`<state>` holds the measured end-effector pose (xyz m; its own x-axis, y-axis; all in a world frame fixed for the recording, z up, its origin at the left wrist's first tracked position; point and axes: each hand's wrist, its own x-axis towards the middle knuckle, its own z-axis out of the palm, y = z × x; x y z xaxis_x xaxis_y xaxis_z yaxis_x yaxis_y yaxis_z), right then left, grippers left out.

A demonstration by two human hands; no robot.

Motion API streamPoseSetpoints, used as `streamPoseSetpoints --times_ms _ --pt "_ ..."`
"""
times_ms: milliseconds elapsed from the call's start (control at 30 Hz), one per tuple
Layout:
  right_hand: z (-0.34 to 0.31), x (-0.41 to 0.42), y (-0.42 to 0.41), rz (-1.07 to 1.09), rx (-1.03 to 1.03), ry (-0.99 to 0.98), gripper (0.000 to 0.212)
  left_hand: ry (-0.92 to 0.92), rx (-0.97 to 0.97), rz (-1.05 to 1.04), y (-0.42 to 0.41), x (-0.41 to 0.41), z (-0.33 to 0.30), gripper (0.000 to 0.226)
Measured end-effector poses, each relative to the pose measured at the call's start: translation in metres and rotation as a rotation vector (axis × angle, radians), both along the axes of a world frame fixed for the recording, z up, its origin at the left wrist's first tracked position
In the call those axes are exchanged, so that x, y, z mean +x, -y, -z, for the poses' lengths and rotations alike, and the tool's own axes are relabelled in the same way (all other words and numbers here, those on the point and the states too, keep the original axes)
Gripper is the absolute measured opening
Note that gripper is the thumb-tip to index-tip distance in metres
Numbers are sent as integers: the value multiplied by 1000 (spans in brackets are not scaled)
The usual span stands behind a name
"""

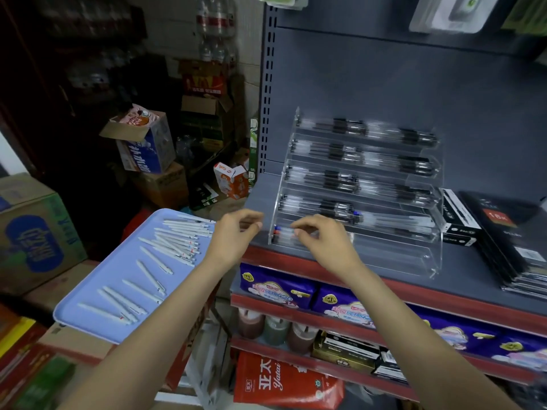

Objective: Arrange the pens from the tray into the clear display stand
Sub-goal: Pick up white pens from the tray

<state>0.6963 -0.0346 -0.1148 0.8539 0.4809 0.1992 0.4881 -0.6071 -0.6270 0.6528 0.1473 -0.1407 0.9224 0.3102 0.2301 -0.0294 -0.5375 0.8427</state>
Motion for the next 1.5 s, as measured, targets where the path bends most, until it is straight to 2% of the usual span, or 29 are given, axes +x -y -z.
streamPoseSetpoints --times_ms 100,267,433,633,767,933,1000,1133,1333,1500 --pt "-5 -11 -47 -63 73 18 21 35 8 -58 -29 -12 4 18" --pt "2 -21 -146 -178 43 34 24 -26 -42 -191 -106 -23 31 13" --pt "47 -2 -248 -183 -138 -112 28 -176 -10 -249 -201 -17 67 18" --pt "116 48 -323 -50 -315 -286 40 -383 160 -140 -307 24 115 27" --pt "148 85 -348 12 -434 -329 50 -501 360 17 -341 64 143 39" --pt "167 113 -363 27 -576 -301 43 -633 502 243 -360 101 160 50" --pt "171 120 -368 37 -621 -279 42 -603 617 264 -366 105 165 52" --pt "176 130 -373 81 -674 -247 35 -553 811 264 -370 118 165 41" --pt "174 142 -375 1 -748 -313 25 -562 815 220 -369 123 171 29" --pt "172 147 -372 -119 -775 -388 26 -515 631 230 -370 117 177 18"
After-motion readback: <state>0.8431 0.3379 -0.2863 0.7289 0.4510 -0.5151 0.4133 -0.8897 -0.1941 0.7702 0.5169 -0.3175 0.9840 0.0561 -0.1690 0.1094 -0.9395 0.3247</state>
